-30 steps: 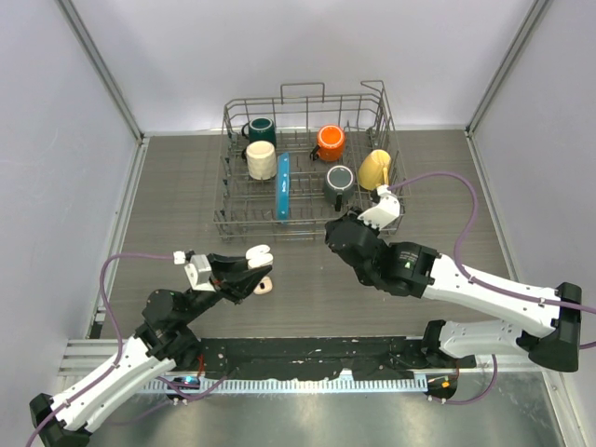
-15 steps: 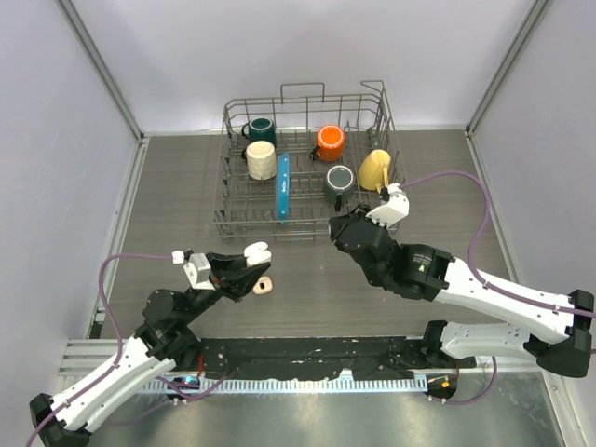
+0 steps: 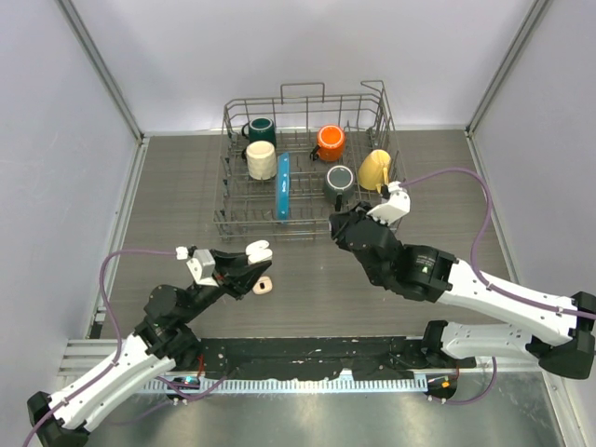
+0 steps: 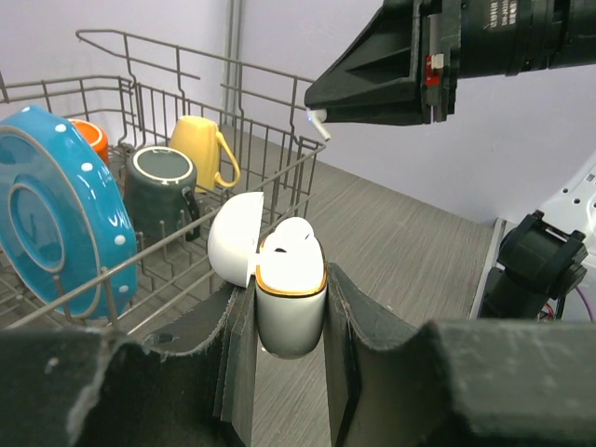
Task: Insert the wireless bluetooth earbuds into the charging case
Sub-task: Place the earbud in the charging case.
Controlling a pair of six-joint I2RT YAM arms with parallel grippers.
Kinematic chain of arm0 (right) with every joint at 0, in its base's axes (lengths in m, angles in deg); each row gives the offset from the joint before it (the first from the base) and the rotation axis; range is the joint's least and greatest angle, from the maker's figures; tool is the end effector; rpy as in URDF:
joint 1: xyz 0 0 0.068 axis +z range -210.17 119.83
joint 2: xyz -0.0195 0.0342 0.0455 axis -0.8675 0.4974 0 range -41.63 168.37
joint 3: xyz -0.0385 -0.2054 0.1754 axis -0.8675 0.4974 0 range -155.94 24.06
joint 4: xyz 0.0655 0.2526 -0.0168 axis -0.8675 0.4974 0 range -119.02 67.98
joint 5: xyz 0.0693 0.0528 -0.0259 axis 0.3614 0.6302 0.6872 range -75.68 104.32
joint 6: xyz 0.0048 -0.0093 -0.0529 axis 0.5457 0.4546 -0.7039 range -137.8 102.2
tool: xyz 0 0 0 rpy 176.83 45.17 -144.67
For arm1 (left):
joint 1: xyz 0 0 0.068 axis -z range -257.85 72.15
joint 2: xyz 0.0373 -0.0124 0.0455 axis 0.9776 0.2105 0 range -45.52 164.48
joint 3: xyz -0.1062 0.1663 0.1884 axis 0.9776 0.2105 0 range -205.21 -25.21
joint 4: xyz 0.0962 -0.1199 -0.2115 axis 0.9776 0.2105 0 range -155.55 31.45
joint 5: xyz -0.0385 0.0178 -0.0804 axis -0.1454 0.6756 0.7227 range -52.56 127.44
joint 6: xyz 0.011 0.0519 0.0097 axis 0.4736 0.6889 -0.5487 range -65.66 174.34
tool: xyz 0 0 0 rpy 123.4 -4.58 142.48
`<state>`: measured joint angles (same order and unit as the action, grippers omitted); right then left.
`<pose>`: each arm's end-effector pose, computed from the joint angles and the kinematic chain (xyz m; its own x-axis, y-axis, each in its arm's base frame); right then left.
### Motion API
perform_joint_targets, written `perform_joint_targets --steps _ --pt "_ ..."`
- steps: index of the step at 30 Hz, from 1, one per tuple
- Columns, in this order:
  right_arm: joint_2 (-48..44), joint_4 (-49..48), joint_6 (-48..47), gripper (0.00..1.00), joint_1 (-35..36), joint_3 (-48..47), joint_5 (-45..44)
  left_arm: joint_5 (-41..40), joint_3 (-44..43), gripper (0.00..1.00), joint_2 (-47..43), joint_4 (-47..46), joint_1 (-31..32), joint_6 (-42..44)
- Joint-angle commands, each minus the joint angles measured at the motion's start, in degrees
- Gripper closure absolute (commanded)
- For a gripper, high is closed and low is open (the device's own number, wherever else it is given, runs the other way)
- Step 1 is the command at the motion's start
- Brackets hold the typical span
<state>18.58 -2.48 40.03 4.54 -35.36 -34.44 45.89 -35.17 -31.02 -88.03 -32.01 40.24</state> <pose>0.1186 0.1887 0.3545 -0.3675 0.5285 -0.7652 0.0006 0.8230 0.5681 0.0780 -0.0878 0.2537 0.0114 -0.3578 -0.9337 0.8349 0.5173 -0.1880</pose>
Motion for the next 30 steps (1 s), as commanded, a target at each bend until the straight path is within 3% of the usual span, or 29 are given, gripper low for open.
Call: perform_joint_targets --steps 1,30 --pt "-2.9 -3.17 -1.05 0.99 -0.11 1.06 -1.79 -1.42 -1.82 1.0 0.97 -2.83 -0.14 -0.39" --pt "-7.39 -8.43 0.36 0.99 -0.11 4.22 3.22 -5.46 0.2 1.0 2.28 -7.31 -0.05 -3.29"
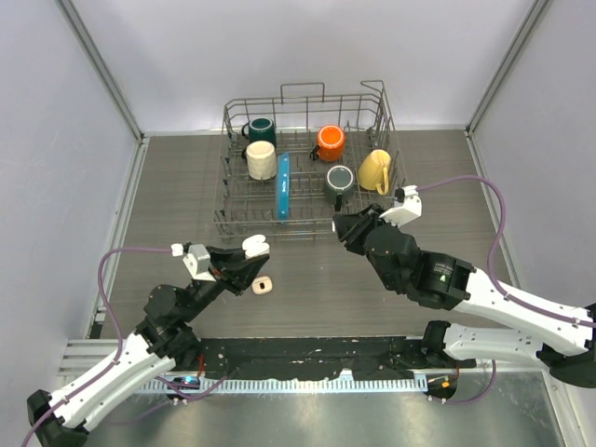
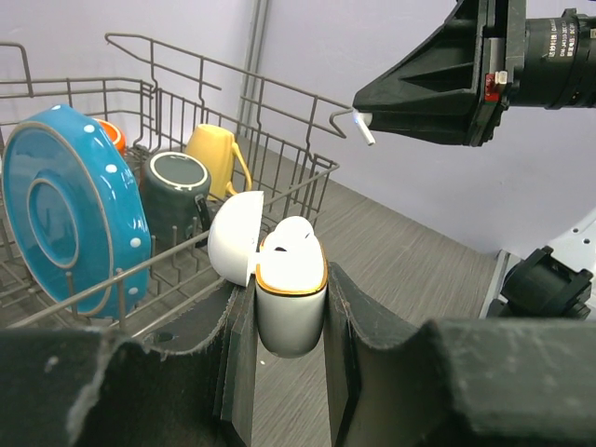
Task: Insert the wireless bluetooth earbuds into the charging case
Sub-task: Place the earbud in the charging case.
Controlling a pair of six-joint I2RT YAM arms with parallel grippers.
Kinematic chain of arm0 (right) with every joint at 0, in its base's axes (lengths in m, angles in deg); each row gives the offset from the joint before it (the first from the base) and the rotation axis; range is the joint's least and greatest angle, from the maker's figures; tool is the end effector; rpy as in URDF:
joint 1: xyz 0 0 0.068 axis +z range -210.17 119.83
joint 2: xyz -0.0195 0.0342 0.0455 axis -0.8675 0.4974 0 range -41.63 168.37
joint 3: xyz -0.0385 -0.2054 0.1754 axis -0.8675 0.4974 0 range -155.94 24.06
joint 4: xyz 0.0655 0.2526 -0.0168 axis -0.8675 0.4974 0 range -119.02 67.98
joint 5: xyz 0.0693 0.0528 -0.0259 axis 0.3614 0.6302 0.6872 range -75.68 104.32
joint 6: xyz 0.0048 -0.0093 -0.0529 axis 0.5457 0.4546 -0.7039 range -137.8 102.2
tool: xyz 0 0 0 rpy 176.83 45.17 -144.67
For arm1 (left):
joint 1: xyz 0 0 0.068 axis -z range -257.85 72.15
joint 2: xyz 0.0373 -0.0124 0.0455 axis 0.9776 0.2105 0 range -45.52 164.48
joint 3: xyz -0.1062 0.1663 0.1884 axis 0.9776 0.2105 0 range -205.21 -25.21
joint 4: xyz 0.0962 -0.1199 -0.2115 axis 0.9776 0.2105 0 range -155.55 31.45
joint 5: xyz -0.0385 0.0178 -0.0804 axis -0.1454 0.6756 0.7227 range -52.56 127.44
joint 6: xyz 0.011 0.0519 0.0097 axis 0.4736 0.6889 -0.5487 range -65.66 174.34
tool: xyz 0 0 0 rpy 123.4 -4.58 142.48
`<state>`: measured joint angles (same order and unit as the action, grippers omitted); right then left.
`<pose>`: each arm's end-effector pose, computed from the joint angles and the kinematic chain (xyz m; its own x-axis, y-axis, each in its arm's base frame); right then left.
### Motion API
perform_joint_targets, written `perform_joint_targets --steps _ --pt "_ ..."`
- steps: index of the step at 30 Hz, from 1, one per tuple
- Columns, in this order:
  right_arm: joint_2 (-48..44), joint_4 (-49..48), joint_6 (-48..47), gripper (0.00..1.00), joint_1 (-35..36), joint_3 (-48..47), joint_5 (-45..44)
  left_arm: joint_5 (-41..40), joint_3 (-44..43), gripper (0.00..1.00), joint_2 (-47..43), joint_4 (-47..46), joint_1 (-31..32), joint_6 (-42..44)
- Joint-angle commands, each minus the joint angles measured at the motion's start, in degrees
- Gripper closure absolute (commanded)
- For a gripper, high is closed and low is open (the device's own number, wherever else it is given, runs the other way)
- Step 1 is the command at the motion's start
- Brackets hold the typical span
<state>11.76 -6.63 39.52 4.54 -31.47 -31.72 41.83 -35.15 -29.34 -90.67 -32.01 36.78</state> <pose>0.1076 0.1679 0.3604 -0.3654 0.5945 -0.7163 -0.0587 0.7533 0.6551 0.0817 -0.0881 0.2555 -0.0162 -0.4152 -0.9096 0.7980 0.5427 -0.2620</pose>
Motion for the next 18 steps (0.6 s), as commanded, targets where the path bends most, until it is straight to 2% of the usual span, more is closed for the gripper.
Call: perform_joint_targets --steps 1,11,18 --pt "-0.39 -4.63 1.04 0.99 -0.11 0.42 0.78 -1.57 0.27 1.0 0.6 -4.84 -0.05 0.07" --pt "1.11 -8.5 0.25 0.99 -0.11 0.15 2.89 -2.18 1.14 1.0 0.43 -5.9 -0.05 0.07" --pt "-0.04 -15.88 -0.01 0.99 -0.11 3.5 5.61 -2.27 1.67 1.0 1.22 -7.66 -0.05 -0.02"
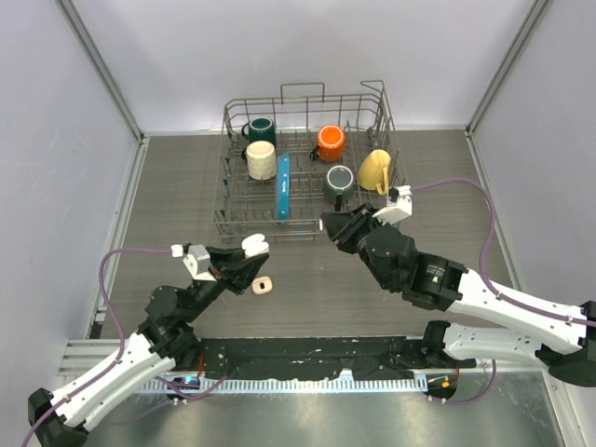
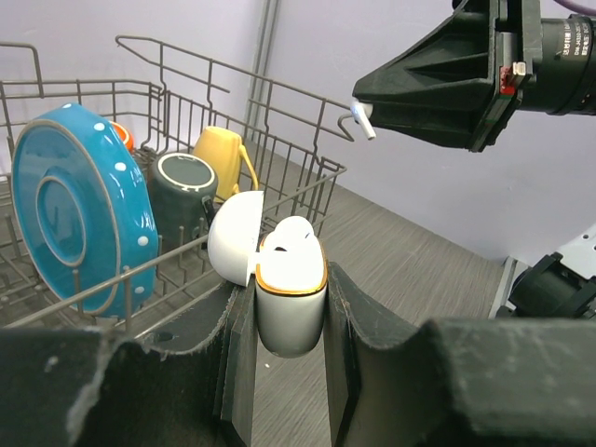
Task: Insert the wireless bluetooth earbuds into the charging case
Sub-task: Place the earbud in the charging case.
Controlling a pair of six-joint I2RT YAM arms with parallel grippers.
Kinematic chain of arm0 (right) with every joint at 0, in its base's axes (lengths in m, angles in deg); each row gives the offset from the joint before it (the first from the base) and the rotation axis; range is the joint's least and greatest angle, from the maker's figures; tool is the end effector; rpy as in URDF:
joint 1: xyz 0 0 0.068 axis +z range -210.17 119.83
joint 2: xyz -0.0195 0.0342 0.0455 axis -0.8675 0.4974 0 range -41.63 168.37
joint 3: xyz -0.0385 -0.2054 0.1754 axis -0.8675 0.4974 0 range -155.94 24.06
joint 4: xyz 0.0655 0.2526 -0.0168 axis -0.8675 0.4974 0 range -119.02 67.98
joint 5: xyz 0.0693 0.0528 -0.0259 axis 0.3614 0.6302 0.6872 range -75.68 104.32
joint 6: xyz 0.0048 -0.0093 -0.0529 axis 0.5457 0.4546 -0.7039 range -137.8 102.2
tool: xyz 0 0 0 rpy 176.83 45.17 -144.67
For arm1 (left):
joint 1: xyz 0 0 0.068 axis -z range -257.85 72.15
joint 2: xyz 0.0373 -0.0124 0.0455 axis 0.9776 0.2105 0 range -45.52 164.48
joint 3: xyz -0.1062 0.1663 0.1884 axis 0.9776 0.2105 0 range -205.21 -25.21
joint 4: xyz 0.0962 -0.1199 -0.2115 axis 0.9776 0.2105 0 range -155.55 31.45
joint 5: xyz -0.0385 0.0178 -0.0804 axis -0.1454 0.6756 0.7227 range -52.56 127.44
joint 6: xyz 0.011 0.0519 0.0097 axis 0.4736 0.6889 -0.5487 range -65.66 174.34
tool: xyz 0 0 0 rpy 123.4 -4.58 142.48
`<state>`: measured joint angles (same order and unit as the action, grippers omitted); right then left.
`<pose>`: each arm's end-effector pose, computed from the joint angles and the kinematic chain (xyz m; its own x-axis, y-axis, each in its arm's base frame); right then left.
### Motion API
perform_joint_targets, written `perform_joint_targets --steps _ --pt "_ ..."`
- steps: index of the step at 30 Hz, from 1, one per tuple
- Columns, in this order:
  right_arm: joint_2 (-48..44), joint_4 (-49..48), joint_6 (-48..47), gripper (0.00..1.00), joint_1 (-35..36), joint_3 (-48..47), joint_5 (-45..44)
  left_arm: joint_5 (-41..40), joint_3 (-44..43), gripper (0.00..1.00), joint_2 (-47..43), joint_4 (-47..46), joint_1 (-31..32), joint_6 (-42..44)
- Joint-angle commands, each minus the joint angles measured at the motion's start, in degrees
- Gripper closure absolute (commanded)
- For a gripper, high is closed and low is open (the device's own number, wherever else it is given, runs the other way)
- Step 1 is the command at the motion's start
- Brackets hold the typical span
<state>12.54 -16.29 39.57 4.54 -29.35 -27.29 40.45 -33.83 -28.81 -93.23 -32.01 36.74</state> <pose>0.1106 0.1790 0.3608 -0.3908 0.6469 -0.6548 -0.1318 0.6647 0.7354 0.0832 -0.0884 0.2511 -0.0045 -0.4289 -0.9033 0.7863 0.5566 -0.2682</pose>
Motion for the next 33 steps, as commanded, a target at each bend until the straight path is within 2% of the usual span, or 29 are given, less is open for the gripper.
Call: perform_joint_targets --steps 1,17,33 --pt "-0.74 -6.4 -0.23 0.99 -0.11 1.38 1.7 -0.72 0.36 1.0 1.13 -5.28 -0.05 0.03" --pt "0.05 -10.27 -1.9 0.99 -0.11 0.67 4.51 -0.37 1.06 1.0 2.54 -8.09 -0.05 -0.41" --pt "3.48 -21.77 -4.62 0.99 0.86 1.73 9.78 1.21 0.71 1.0 2.72 -7.3 -0.14 0.03"
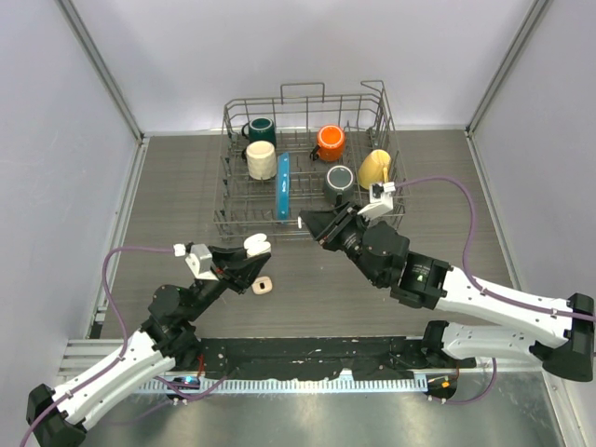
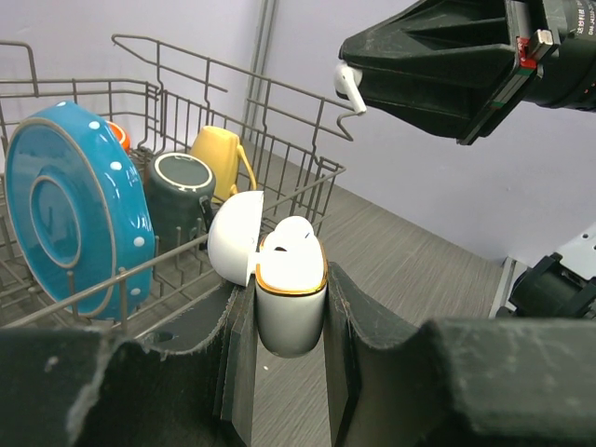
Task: Insert the wireless bluetooth earbuds into the charging case
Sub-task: Place the earbud in the charging case.
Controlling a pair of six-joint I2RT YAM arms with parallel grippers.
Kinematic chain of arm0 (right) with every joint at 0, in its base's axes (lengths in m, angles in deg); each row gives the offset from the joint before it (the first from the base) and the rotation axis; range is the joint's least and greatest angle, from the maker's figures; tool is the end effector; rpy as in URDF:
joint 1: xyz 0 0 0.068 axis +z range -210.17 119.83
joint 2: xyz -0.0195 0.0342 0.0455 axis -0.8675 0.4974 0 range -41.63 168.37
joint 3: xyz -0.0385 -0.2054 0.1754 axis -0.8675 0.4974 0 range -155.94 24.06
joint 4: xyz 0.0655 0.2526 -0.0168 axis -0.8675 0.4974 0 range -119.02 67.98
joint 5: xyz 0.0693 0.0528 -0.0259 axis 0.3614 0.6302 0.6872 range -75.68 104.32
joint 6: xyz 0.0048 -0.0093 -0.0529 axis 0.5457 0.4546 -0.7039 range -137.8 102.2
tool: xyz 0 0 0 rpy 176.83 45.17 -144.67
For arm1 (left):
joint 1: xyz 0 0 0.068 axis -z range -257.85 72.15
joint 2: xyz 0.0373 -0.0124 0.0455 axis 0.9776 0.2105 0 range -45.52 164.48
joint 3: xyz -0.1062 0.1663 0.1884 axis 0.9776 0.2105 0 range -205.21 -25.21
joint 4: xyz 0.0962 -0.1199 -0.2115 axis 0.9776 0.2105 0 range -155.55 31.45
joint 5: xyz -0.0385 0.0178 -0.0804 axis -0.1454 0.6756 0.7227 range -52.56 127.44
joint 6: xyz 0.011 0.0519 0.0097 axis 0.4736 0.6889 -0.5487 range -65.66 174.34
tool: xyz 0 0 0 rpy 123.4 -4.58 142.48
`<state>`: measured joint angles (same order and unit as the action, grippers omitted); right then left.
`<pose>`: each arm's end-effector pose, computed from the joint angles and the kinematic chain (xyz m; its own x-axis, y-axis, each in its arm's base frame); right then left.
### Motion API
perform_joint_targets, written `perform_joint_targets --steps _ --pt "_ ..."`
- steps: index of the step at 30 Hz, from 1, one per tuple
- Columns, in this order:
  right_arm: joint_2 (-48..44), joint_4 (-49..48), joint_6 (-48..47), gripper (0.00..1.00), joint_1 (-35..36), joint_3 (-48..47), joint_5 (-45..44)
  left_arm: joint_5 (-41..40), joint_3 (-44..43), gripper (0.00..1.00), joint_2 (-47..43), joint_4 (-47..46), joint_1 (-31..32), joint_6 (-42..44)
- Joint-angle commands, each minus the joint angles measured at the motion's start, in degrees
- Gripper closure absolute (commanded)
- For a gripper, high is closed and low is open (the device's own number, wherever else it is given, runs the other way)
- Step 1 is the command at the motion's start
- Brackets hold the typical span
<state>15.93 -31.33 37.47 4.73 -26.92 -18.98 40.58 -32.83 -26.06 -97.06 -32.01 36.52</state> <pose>0.1160 0.2020 0.3601 -0.4492 0.6604 -0.6018 -0.2729 0.5399 0.7962 0.0866 -0.0920 0.2468 -0.0070 -0.4315 -0.9021 0.7878 0.5532 -0.2707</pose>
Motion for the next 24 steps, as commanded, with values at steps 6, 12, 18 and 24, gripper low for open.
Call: perform_joint_targets --steps 6,12,18,24 --pt "1.5 -9.38 -3.15 0.99 1.54 -0.43 2.79 1.52 -0.29 1.0 1.36 -4.61 -0.05 0.77" --pt "3.78 -12.63 -5.69 0.99 3.56 -0.96 3.07 2.22 -1.0 1.0 5.4 -8.56 -0.14 1.3" --pt "6.68 -15.36 -8.06 0.99 6.63 -1.22 0.96 1.35 -1.35 1.0 10.15 -14.19 0.03 2.18" --pt "10.11 -15.54 -11.23 0.99 9.89 -2.81 -4.58 2.14 -2.4 1.0 11.3 -14.37 0.12 3.5"
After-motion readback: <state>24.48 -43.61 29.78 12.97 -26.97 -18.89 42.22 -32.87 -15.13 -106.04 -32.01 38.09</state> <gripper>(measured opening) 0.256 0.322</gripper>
